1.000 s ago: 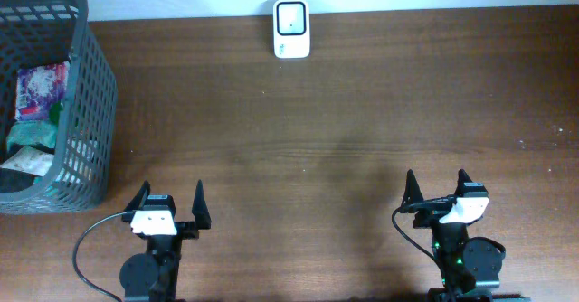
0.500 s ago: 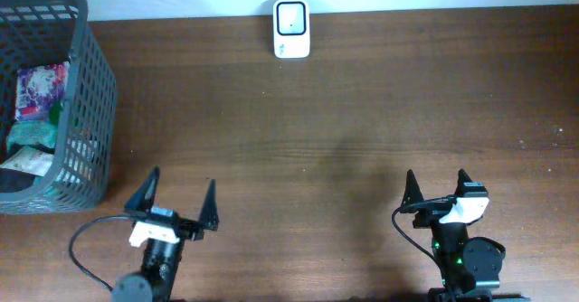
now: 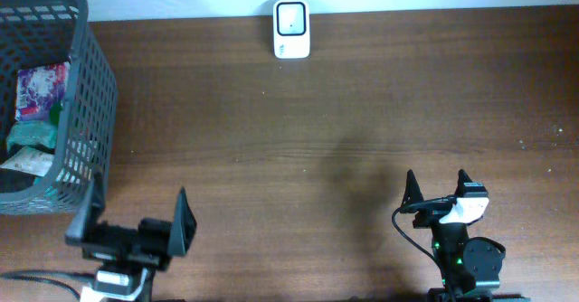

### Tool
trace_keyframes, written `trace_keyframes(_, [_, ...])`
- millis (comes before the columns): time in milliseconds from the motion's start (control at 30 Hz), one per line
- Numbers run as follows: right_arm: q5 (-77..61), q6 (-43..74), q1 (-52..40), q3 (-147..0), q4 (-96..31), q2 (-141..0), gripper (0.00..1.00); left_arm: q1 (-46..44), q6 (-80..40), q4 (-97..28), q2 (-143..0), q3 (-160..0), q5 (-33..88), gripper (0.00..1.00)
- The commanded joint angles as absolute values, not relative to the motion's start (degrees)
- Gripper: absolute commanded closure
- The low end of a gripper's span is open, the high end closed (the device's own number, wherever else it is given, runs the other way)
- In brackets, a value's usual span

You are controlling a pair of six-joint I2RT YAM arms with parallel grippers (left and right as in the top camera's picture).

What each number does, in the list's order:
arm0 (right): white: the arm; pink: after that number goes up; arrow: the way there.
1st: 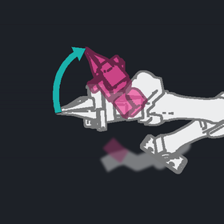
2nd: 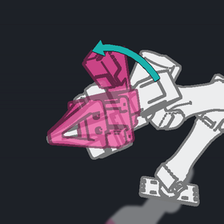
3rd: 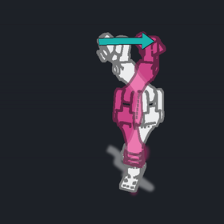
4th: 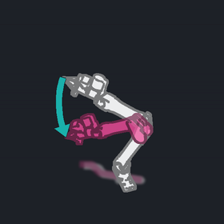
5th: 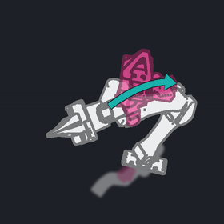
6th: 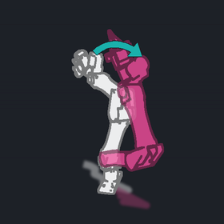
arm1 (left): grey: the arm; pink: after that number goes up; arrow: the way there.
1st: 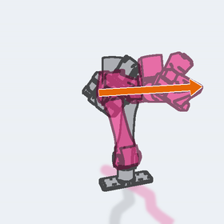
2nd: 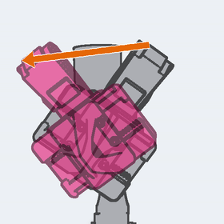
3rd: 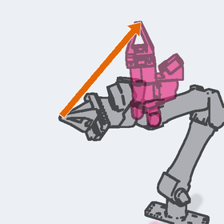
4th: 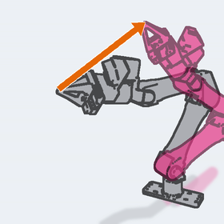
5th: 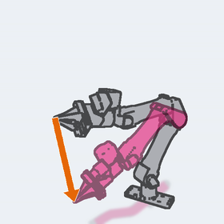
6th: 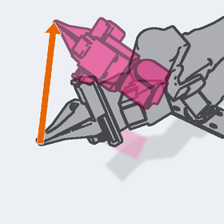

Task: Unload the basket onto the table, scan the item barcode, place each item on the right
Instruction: 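Reach the left gripper into the grey basket and grasp the Pantene tube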

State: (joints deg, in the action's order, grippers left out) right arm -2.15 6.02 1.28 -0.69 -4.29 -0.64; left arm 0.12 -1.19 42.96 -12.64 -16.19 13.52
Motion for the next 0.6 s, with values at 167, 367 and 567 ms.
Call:
trace_keyframes(167, [-1.67,6.26,0.8,-0.32,-4.51,-0.25,0.01,0.91,10.04,13.02,-56.45,-60.51,11.97,0.01])
trace_keyframes(367, [-1.67,6.26,0.8,-0.32,-4.51,-0.25,0.01,4.75,17.74,-33.21,-86.72,-103.39,6.04,0.01])
trace_keyframes(567, [-1.65,6.26,0.8,-0.32,-4.51,-0.25,0.01,13.21,3.27,-25.93,-90.67,-106.52,-10.37,0.01])
